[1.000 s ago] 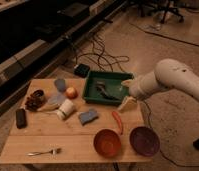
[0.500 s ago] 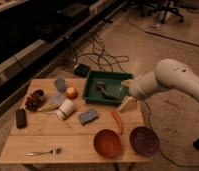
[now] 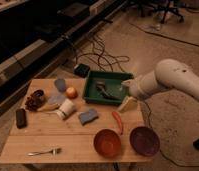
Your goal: Place pepper in tray
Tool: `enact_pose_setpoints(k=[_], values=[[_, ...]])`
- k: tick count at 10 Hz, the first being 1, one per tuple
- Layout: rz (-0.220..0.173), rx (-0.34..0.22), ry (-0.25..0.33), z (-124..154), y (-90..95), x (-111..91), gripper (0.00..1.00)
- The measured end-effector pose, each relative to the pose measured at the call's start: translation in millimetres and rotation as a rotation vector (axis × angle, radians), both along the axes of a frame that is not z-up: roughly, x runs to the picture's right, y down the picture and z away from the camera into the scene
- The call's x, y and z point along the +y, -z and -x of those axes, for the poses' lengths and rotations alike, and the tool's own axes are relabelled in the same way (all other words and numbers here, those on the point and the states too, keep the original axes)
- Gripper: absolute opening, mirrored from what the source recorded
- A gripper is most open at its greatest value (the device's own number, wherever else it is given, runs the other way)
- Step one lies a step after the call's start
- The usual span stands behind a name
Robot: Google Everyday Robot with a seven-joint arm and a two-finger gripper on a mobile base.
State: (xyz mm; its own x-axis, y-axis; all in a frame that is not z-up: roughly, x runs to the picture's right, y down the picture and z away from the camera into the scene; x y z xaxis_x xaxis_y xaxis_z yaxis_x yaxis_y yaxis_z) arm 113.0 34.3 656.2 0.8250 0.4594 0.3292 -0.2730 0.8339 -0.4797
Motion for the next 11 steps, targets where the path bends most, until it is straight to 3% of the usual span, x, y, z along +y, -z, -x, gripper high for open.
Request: enact_pose_setpoints(k=[3,5,6,8,10,11], values=[[0.029,0.227,-0.206,-5,-9.3,13,0.8],[0.023,0.32,-0.328,-11,-9.6,18,0.8],[0.02,0.34,-0.363,-13,-8.7,20,0.8],[0.015,0.371,-0.421,-15,-6.8,22,0.8],[0.03,0.367,-0.39,-16,-9.7,21,0.8],[0.068,0.366,-0.37,-20,-15.1,26,0.8]])
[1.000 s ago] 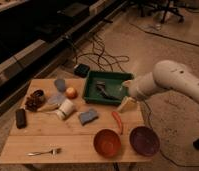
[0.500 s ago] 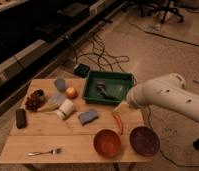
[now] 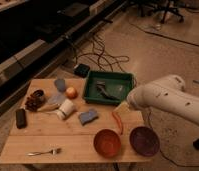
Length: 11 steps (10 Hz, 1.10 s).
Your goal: Place pepper in tray
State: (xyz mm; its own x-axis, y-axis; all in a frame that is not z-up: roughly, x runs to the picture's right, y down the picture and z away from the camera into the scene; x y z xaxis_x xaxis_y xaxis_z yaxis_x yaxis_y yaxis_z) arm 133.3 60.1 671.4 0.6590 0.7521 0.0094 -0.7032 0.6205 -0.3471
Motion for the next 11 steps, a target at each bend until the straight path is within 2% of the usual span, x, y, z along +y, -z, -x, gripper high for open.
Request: enact_pose_setpoints(k=[2,6,8,11], values=[[0.067,0.007,-0.006,-11,-8.4,9,0.8],[0.119,0.041,-0.001,-21,-25.2,28,0.8],[0.134,0.025,0.003,-22,-51.1,42,0.8],[0.126,-0.037,0.017,-29,-68.4,43,0.8]])
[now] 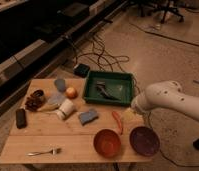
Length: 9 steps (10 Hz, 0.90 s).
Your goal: Place pepper in tray
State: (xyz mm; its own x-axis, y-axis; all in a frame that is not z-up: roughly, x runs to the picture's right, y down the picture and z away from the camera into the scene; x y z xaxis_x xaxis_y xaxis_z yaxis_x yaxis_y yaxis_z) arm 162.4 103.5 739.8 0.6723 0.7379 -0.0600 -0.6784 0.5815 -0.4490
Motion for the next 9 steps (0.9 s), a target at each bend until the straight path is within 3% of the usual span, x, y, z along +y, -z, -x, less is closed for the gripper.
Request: enact_pose_setpoints(k=[3,7,9], values=[[-0.03,-0.066,0.023,2,-14.6,-6,0.8],[0.001,-0.11,0.034,10,-44.5,3,0.8],[0.001,-0.121,0.043,16,-48.7,3,0.8]])
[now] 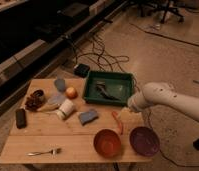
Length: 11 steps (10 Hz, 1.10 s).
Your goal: Place pepper in tray
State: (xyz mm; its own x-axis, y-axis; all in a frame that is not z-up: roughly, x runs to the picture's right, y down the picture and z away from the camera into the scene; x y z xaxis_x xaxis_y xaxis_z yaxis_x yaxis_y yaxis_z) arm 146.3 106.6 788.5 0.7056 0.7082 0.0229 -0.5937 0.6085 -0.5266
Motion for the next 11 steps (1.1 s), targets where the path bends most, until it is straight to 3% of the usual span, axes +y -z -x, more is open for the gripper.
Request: enact_pose_setpoints(k=[11], values=[[0.001,0.002,-0.001,-1.7,0.1,0.9,0.8]])
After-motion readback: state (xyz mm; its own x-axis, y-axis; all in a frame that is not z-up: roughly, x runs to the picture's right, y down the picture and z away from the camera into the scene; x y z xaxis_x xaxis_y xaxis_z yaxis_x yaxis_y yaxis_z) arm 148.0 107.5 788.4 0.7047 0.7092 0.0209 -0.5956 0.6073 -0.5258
